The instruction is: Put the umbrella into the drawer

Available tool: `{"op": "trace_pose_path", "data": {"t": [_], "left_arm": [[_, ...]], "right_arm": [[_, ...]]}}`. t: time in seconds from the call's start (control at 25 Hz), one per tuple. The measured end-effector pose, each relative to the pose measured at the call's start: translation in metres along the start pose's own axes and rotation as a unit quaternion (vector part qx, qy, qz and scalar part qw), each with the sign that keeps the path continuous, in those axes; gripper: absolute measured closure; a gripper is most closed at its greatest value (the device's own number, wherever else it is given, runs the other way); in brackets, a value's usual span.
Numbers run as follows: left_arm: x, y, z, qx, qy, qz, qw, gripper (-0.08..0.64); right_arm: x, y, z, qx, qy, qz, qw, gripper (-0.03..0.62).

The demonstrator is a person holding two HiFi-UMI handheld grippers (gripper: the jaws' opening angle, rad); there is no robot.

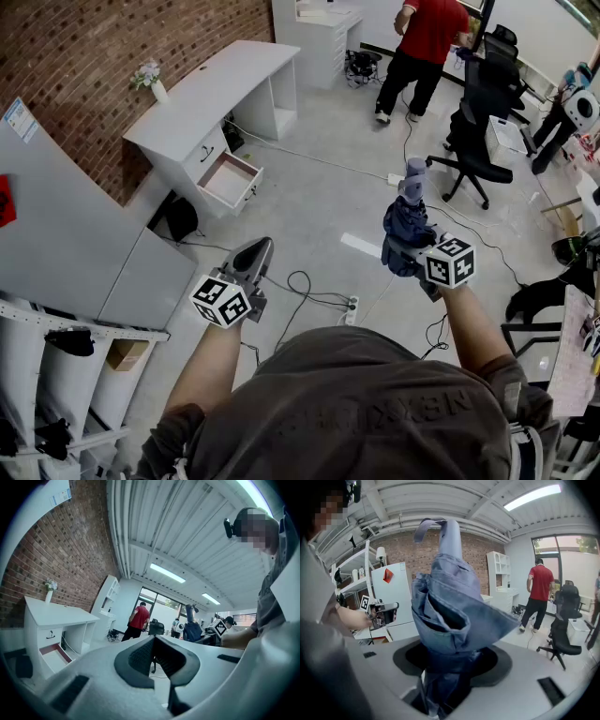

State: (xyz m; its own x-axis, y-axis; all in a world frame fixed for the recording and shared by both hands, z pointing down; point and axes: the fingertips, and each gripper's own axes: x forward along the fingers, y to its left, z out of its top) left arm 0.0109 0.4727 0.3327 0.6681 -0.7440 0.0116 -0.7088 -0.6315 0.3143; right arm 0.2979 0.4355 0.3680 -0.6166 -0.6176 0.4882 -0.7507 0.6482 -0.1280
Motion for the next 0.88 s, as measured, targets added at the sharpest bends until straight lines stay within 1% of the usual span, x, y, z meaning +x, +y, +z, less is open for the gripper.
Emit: {"op": "trace_pose_path", "data": {"t": [0.4,0.6,0.72,0.88], "left_arm": [[0.015,-0.001,0.000,0.002,0.005,-0.003,1.0000,0.557],[0.025,-0.009,0.000,0.003,0.006,-0.003,1.0000,0.557],[0.034,-0.018,0.000,0.006,0.004,-0.002,1.0000,0.557],[0.050,-0.043,-0.001,0.011,-0.003,0.005,0.9999,0.557]], "right_arm": [[0.006,-0.013,0.005,-0.003,0.000,0.005,1.000,0.356],[0.002,-0.023,0.008,0.001,-0.001,0.008,1.000,0.356],[-0.006,-0.031,0.007,0.005,-0.002,0.013,1.000,0.356],[-0.029,-0.049,0.004,-0.001,-0.005,0.019,1.000,0.354]]}}
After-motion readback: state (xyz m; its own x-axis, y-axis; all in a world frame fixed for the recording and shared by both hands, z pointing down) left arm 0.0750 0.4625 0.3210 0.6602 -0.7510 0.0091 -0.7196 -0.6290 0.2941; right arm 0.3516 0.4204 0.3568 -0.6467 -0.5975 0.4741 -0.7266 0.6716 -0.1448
